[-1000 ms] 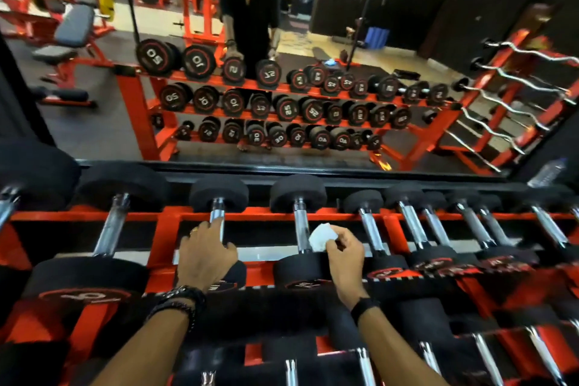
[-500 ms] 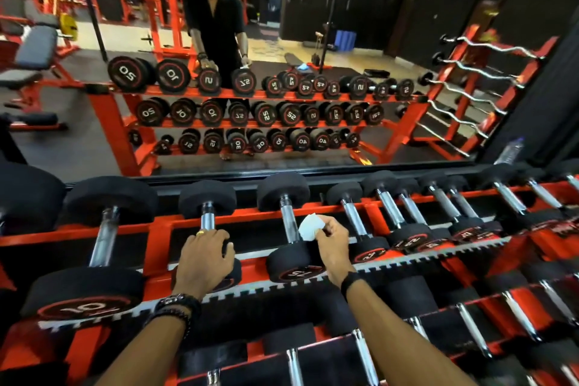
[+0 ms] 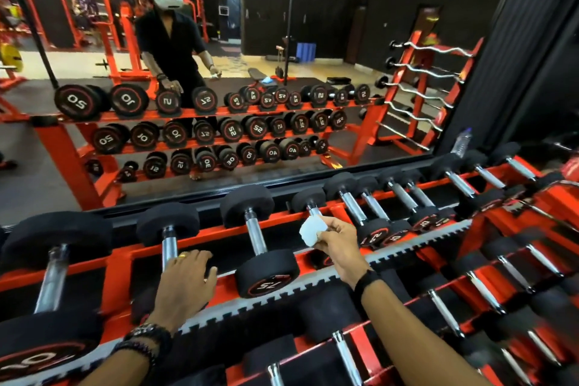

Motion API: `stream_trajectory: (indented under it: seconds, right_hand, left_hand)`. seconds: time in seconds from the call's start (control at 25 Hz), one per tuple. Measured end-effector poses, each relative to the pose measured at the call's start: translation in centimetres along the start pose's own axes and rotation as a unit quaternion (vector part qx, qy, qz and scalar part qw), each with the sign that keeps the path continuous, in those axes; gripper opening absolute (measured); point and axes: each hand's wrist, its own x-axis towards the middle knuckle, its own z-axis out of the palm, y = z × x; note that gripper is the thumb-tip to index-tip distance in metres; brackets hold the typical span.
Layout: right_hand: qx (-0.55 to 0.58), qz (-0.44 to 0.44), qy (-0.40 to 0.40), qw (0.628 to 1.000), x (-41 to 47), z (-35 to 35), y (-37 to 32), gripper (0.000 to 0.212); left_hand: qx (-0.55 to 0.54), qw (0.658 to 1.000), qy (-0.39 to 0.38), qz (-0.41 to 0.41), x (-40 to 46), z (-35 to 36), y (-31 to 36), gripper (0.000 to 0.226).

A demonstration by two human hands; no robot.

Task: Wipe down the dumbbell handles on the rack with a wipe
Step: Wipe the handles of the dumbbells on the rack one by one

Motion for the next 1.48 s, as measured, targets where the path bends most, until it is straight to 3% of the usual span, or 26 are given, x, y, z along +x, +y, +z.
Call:
stream_trajectory:
  seconds: [0.28, 0.44, 0.56, 0.72, 0.84, 0.96, 1.12, 1.24, 1.28, 1.4, 1.48]
  right_hand:
    - [-0.022, 0.039, 0.063, 0.997, 2.1, -5.8, -1.5, 0.038]
    - [-0.019, 0.041, 0.080, 0.996, 4.5, -9.0, -1.1, 0.037]
    - [-0.035, 0.052, 0.081, 0.995, 7.3, -10.8, -0.7, 0.035]
    - [-0.069, 0.054, 0.041, 0.995, 11.2, -9.3, -0.2, 0.036]
    - [-0.146, -0.008, 0.009, 0.989, 14.7, -7.4, 0.4, 0.039]
    - [-0.287, -0.092, 0.008, 0.954, 17.5, -5.5, 1.0, 0.027]
    - [-0.361, -0.097, -0.085, 0.924, 16.8, -2.4, 3.6, 0.013]
    - [-0.435, -0.072, -0.141, 0.886, 16.4, -1.1, 6.3, 0.063]
    - [-0.438, -0.075, -0.134, 0.886, 16.6, -0.9, 6.4, 0.064]
    - [-0.408, -0.068, -0.092, 0.906, 17.3, -0.7, 4.4, 0.018]
    - [-0.388, -0.042, -0.089, 0.916, 18.0, -0.8, 4.0, 0.031]
  left_hand:
    - [-0.092, 0.996, -0.005, -0.003, 5.4, 2.5, 12.4, 0.038]
    - [-0.037, 0.995, -0.054, -0.078, 7.1, 4.5, 14.0, 0.047]
    - [-0.037, 0.992, -0.049, -0.114, 7.4, 5.6, 14.1, 0.052]
    - [-0.016, 0.989, -0.046, -0.137, 7.6, 5.9, 14.0, 0.059]
    - [-0.005, 0.988, -0.060, -0.143, 7.5, 5.9, 14.0, 0.065]
    - [0.017, 0.987, -0.069, -0.144, 7.7, 6.0, 13.9, 0.066]
    - [0.039, 0.986, -0.071, -0.146, 7.8, 5.6, 14.2, 0.067]
    - [0.044, 0.985, -0.077, -0.148, 7.9, 5.6, 14.2, 0.066]
    - [0.043, 0.985, -0.079, -0.148, 7.8, 5.7, 14.1, 0.066]
    - [0.035, 0.983, -0.095, -0.151, 7.8, 5.8, 14.1, 0.067]
    - [0.032, 0.983, -0.098, -0.152, 7.7, 5.6, 14.2, 0.068]
